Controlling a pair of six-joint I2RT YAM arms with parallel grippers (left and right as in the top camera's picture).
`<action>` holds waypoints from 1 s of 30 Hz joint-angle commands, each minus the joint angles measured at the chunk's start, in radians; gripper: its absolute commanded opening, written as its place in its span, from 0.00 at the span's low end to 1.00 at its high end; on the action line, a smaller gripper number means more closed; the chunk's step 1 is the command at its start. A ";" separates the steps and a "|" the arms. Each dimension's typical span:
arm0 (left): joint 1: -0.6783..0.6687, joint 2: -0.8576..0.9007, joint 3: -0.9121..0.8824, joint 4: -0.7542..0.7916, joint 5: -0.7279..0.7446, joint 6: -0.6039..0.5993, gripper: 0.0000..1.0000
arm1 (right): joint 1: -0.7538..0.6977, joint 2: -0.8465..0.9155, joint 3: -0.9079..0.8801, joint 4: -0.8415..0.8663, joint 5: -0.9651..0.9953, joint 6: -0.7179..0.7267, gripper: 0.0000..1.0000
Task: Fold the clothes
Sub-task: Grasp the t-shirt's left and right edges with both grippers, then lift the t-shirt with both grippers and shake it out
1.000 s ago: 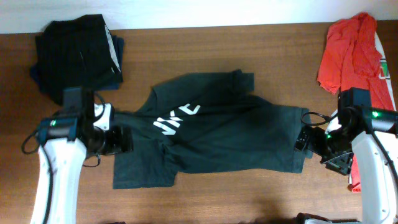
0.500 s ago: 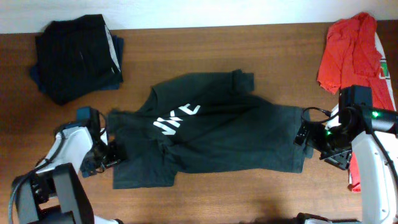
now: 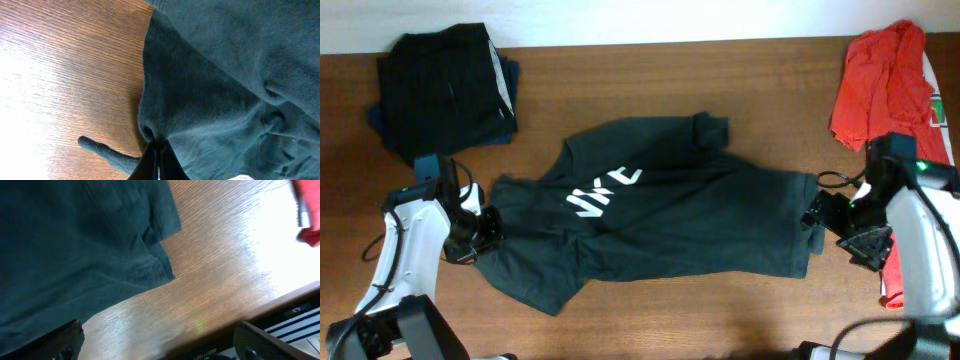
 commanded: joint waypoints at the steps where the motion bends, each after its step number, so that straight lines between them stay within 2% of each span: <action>1: 0.005 -0.006 0.010 0.000 0.019 0.002 0.00 | 0.023 0.118 -0.051 0.021 -0.086 -0.014 0.99; 3: 0.005 -0.006 0.010 0.002 0.019 0.002 0.00 | 0.032 0.187 -0.084 0.037 -0.081 0.006 0.93; 5: 0.005 -0.006 0.010 0.003 0.019 0.002 0.00 | 0.026 0.194 -0.138 0.112 -0.084 0.042 0.93; 9: 0.005 -0.006 0.010 0.003 0.028 0.002 0.00 | 0.026 0.194 -0.257 0.228 -0.064 0.078 0.71; 11: 0.005 -0.006 0.010 0.003 0.030 0.002 0.00 | 0.026 0.194 -0.350 0.315 -0.061 0.146 0.70; 19: 0.005 -0.006 0.010 0.014 0.029 0.002 0.00 | 0.026 0.194 -0.418 0.516 -0.056 0.135 0.71; 20: 0.005 -0.006 0.010 0.015 0.029 0.002 0.00 | 0.026 0.194 -0.418 0.536 -0.056 0.135 0.66; 21: 0.005 -0.006 0.010 0.015 0.029 0.002 0.00 | 0.026 0.194 -0.418 0.550 -0.057 0.136 0.43; 22: 0.005 -0.006 0.010 0.015 0.029 0.002 0.00 | 0.026 0.194 -0.415 0.560 -0.056 0.136 0.29; 24: 0.005 -0.006 0.010 0.023 0.029 0.002 0.00 | 0.026 0.194 -0.414 0.579 -0.053 0.136 0.10; 25: 0.005 -0.006 0.010 0.027 0.029 0.002 0.00 | 0.026 0.194 -0.411 0.588 -0.054 0.136 0.04; 27: 0.005 -0.006 0.012 0.026 0.035 0.002 0.00 | 0.026 0.192 -0.379 0.566 -0.054 0.127 0.04; 30: 0.005 -0.057 0.073 -0.061 0.142 0.002 0.00 | 0.026 0.174 -0.156 0.318 -0.053 0.106 0.04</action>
